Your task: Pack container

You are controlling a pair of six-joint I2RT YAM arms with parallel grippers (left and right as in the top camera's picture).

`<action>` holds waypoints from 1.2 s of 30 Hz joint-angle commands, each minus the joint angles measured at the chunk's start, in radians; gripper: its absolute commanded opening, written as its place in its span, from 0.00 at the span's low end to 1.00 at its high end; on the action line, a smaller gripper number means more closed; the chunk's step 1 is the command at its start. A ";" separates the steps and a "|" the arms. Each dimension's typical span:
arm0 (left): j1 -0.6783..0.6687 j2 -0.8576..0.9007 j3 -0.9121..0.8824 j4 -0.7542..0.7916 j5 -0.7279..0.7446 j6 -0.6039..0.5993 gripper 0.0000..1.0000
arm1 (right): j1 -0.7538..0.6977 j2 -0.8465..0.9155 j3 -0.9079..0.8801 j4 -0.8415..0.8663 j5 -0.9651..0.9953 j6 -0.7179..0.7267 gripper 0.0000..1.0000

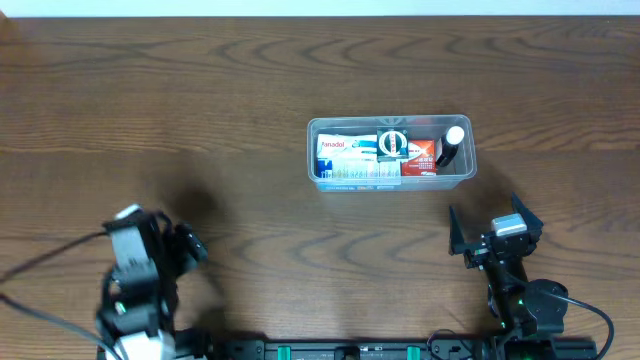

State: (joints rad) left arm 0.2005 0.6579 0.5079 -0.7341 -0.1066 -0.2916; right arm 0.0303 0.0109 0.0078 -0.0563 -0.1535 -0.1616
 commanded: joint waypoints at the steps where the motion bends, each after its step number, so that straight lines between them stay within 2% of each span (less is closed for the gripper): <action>1: -0.043 -0.143 -0.103 0.103 0.001 -0.023 0.98 | 0.009 -0.006 -0.003 -0.004 0.008 0.008 0.99; 7: -0.120 -0.297 -0.220 0.316 0.001 -0.013 0.98 | 0.010 -0.006 -0.002 -0.004 0.008 0.008 0.99; 16: -0.161 -0.365 -0.361 0.638 0.009 0.014 0.98 | 0.010 -0.006 -0.002 -0.004 0.008 0.008 0.99; 36: -0.161 -0.527 -0.487 0.638 0.028 0.014 0.98 | 0.010 -0.006 -0.003 -0.004 0.008 0.008 0.99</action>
State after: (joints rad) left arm 0.0437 0.1646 0.0547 -0.0875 -0.0895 -0.2878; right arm 0.0303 0.0109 0.0078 -0.0566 -0.1520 -0.1616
